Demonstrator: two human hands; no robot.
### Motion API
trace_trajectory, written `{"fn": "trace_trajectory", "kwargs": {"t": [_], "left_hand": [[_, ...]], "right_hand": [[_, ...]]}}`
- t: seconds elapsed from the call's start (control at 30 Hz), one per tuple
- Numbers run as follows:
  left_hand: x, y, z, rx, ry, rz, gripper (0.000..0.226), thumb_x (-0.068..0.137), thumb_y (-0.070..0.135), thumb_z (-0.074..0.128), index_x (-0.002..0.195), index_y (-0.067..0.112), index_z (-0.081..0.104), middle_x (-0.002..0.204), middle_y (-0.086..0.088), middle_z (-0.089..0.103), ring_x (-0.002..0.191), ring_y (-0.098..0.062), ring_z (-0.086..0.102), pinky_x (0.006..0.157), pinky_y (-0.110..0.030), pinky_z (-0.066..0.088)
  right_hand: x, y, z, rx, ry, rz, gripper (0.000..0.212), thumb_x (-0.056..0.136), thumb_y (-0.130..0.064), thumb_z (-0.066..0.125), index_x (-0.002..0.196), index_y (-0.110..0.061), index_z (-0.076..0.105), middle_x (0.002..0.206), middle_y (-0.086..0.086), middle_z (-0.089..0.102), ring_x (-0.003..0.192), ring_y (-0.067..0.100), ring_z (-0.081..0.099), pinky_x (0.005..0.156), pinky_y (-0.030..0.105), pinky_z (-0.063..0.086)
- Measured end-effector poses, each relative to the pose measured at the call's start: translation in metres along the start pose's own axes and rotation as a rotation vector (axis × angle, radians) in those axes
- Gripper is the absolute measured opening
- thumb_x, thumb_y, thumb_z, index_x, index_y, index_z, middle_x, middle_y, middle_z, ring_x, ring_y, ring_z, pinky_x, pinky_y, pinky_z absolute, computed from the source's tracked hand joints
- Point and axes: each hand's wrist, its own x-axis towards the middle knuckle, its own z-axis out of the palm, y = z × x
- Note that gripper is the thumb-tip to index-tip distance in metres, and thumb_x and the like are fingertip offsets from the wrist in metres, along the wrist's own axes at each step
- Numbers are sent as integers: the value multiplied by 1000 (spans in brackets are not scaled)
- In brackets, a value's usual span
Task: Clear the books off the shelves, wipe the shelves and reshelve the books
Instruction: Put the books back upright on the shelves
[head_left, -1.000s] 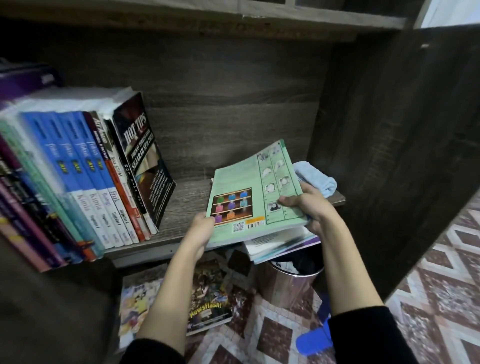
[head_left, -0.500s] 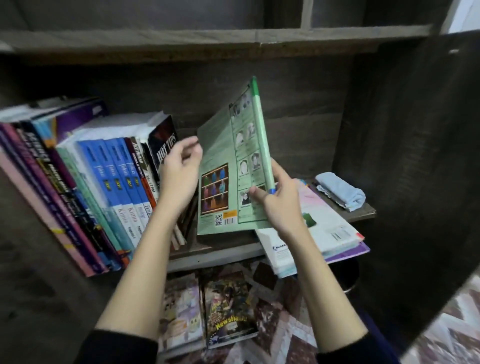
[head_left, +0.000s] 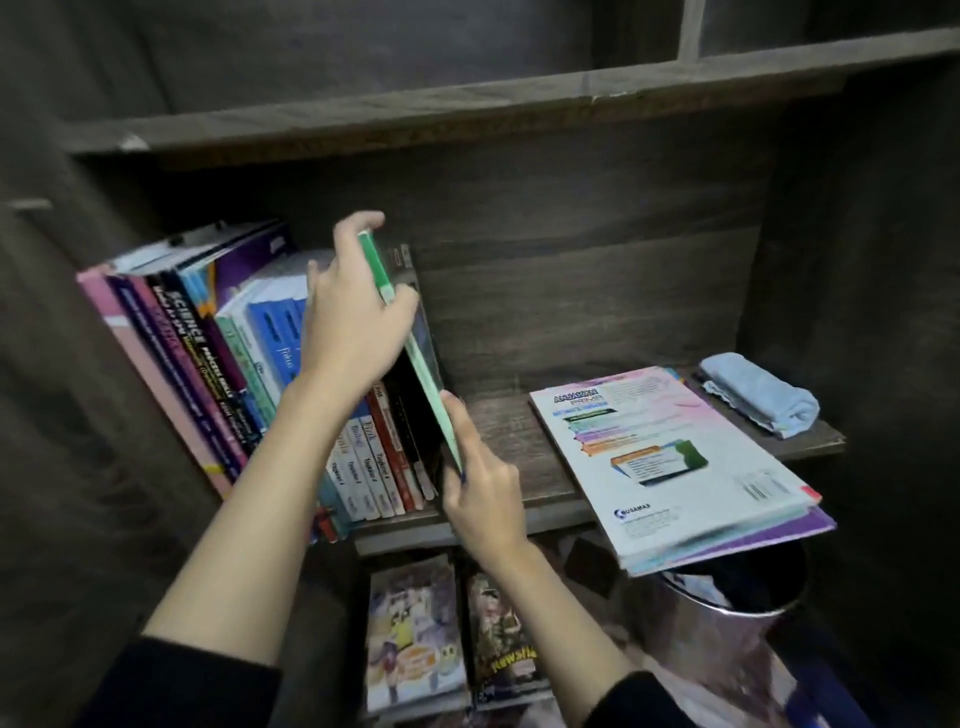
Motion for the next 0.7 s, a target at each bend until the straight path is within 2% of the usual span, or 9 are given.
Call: {"fn": "trace_trajectory", "kwargs": {"t": [0.07,0.1,0.2,0.27,0.33,0.4,0.53,0.6,0.7], "left_hand": [[-12,-6,-3,75,-6,27,52,87,9,54,134,16,35,94,2,56,80,-24,53,118,-42,10],[-17,-9,-3,111,-16,34,51,88,10,55,135,16,36,102,-1,59,86,-29,55,118,-42,5],[-27,-23,0,198,-30,88,47,89,15,55,133,16,37,138,-6,49,108,-34,56,118,-43,-2],[-31,-33,4,242,-37,160,46,87,19,57,130,17,39,143,-5,45,131,-29,44,118,-44,-6],[-33,-42,5,252,-31,181,46,86,22,60,128,19,41,143,-1,45,138,-20,34,117,-45,-5],[-31,-46,1,290,-24,192,47,84,25,61,127,20,43,141,3,47,134,-18,40,116,-47,0],[-23,-50,-3,425,-15,232,48,83,31,61,127,21,46,136,4,51,127,-17,47,112,-54,10],[-23,-51,-1,443,17,247,47,83,31,61,126,20,47,134,5,53,123,-16,49,109,-53,15],[-22,-54,4,471,62,259,47,82,33,61,125,20,48,131,5,54,121,-15,49,103,-51,22]], "right_hand": [[1,-1,6,75,-160,58,78,84,3,50,134,-42,11,119,14,65,86,38,64,70,38,48],[1,-3,8,120,-250,115,75,87,2,49,131,-43,8,121,14,63,92,39,63,73,38,46],[1,2,19,163,-338,264,75,88,4,50,138,-38,13,121,13,60,99,36,62,76,34,44],[1,9,26,244,-370,349,81,85,6,53,136,-44,15,124,10,60,103,34,62,85,37,49],[3,14,31,302,-410,406,85,83,3,59,130,-52,14,125,9,58,104,33,62,89,42,49],[7,20,29,354,-480,433,91,80,-4,68,131,-54,12,130,7,54,109,30,59,94,45,48],[13,36,14,382,-767,466,121,65,1,81,142,-51,4,150,4,28,136,24,32,111,43,33],[11,40,10,305,-777,502,118,65,-4,84,144,-49,9,151,6,31,137,26,29,112,44,30],[8,42,14,258,-731,550,101,69,-9,83,142,-42,20,143,11,42,132,29,36,106,42,35]]}}
